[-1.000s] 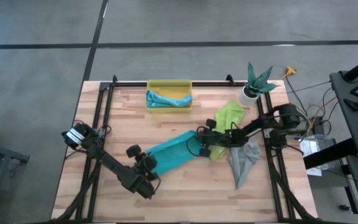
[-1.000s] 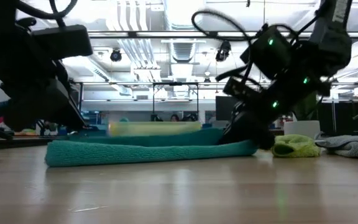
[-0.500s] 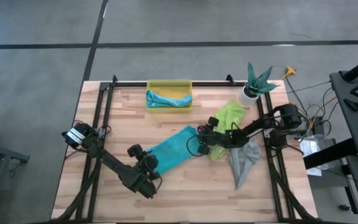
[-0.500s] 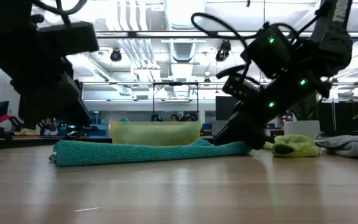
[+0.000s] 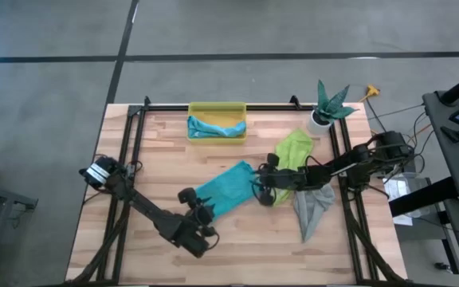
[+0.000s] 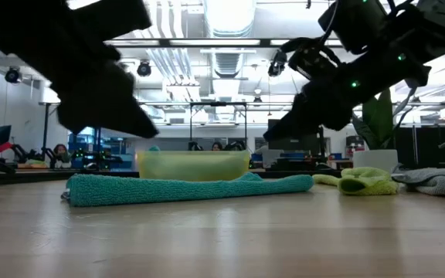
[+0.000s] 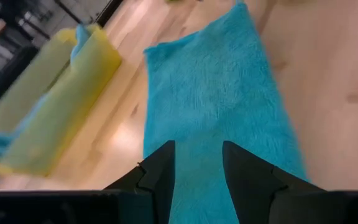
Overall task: Roll microfiber towels into tight, uniform cylinder then place into a basket
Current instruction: Roll the light blue towel
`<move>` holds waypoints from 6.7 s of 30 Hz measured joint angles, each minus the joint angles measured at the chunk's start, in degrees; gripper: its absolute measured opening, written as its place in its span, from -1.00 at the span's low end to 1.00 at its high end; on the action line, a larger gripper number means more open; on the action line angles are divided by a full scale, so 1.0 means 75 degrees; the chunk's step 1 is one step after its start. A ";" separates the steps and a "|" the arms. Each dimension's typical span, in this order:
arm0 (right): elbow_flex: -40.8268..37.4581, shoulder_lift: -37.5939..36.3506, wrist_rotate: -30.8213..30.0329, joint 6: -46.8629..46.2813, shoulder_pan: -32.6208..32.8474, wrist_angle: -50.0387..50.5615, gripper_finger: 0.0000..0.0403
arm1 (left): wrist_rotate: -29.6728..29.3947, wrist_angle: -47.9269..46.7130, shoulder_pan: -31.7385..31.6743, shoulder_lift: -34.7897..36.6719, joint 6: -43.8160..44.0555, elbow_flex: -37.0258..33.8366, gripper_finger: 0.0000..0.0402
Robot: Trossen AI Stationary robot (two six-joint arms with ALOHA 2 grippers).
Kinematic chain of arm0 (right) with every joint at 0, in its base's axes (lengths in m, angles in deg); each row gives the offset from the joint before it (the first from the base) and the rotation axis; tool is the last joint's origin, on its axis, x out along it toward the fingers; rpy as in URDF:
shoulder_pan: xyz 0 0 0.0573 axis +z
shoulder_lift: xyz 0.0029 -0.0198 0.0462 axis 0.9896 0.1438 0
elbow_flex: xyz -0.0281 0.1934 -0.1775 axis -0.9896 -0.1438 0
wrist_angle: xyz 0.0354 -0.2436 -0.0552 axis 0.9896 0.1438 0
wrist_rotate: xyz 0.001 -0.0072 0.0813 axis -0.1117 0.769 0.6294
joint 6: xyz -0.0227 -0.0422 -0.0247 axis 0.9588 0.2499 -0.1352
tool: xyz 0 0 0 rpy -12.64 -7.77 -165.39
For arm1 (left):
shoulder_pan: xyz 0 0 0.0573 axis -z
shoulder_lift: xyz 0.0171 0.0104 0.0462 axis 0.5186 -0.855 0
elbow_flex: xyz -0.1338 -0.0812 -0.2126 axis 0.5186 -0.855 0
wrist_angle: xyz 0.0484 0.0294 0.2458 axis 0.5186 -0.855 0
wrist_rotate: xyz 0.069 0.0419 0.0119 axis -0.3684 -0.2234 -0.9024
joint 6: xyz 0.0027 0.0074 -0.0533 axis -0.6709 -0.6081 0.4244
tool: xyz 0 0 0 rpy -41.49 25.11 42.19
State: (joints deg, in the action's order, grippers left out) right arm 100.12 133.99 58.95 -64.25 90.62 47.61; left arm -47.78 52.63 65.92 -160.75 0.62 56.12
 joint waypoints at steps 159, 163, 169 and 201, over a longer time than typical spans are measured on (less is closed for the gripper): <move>-0.0289 0.1077 0.0898 0.3131 0.0520 0.0813 -0.95 | 0.3965 0.0783 0.0058 -0.0341 -0.1052 -0.0012 -0.41; -0.0229 0.1071 0.0757 0.2867 0.0769 0.1004 -0.95 | 0.4161 0.0782 0.0271 -0.0341 -0.0887 0.0085 -0.41; -0.0143 0.0975 0.0699 0.2643 0.1219 0.1181 -0.96 | 0.4201 0.0749 0.0542 -0.0347 -0.0873 0.0170 -0.41; 0.0223 0.0172 0.1485 -0.0132 0.3203 0.2601 -0.96 | 0.4281 0.0552 0.1048 -0.0356 -0.0493 0.0485 -0.91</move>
State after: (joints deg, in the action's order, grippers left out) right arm 101.80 135.27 70.09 -65.23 114.64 67.12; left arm -15.67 56.77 73.78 -163.41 -3.07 59.76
